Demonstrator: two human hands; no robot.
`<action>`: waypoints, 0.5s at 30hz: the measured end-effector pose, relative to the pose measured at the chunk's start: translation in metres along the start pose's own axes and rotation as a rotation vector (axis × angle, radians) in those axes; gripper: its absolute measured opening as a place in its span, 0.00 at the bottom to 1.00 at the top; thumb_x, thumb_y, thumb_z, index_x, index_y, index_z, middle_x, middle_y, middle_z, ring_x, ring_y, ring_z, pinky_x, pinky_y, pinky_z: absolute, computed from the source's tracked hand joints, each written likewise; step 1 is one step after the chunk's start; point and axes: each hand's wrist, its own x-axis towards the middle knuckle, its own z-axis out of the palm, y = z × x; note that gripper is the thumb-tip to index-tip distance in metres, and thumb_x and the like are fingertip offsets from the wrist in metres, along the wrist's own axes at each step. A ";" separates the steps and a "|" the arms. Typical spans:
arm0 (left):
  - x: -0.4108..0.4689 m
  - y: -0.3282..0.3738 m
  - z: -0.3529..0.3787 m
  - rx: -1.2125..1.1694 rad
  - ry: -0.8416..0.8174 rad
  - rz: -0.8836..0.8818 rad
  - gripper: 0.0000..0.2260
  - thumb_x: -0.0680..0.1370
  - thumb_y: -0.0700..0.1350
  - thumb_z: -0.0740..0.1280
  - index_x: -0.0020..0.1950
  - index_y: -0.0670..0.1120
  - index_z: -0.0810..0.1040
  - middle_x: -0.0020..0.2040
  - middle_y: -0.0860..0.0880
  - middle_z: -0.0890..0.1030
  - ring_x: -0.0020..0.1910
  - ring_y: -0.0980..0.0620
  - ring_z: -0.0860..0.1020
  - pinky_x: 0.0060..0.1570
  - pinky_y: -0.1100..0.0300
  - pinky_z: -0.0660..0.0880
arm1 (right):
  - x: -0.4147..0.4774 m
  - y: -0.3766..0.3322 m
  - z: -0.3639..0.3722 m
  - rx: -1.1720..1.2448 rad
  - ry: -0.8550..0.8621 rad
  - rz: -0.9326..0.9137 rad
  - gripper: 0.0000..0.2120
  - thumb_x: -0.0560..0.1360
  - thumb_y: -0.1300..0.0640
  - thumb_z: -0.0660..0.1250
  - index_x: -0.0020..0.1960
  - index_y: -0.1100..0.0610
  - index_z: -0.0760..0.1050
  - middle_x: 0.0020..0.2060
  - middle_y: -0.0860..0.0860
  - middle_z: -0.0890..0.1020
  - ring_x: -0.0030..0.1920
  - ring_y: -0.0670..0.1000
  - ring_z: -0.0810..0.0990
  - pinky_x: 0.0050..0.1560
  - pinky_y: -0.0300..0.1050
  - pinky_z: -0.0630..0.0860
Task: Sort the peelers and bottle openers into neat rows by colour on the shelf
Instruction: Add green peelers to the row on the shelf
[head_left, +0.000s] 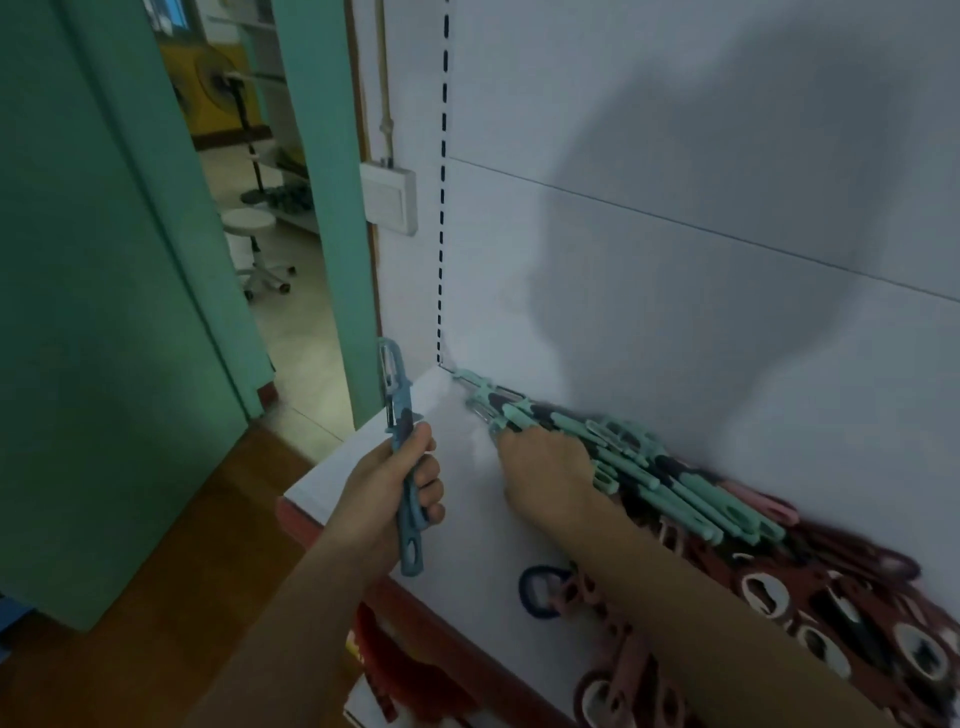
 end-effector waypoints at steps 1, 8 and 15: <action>0.003 0.002 -0.003 0.005 -0.006 -0.007 0.10 0.83 0.51 0.65 0.48 0.46 0.71 0.31 0.51 0.67 0.26 0.54 0.67 0.26 0.62 0.68 | 0.002 -0.001 -0.002 -0.005 -0.022 0.014 0.20 0.79 0.61 0.65 0.69 0.53 0.71 0.57 0.54 0.81 0.55 0.55 0.83 0.43 0.46 0.73; 0.024 0.010 -0.015 -0.019 -0.054 -0.054 0.02 0.84 0.40 0.63 0.52 0.44 0.73 0.32 0.48 0.73 0.25 0.53 0.71 0.26 0.60 0.72 | 0.007 0.002 -0.018 0.218 -0.207 0.075 0.10 0.77 0.59 0.66 0.57 0.56 0.71 0.56 0.56 0.79 0.57 0.59 0.79 0.49 0.48 0.75; 0.040 0.014 -0.003 0.265 -0.141 0.184 0.03 0.84 0.43 0.64 0.51 0.47 0.76 0.43 0.50 0.83 0.43 0.51 0.83 0.43 0.57 0.80 | 0.009 0.010 -0.037 1.637 0.088 0.214 0.06 0.77 0.68 0.69 0.53 0.61 0.78 0.44 0.61 0.84 0.41 0.55 0.81 0.41 0.44 0.78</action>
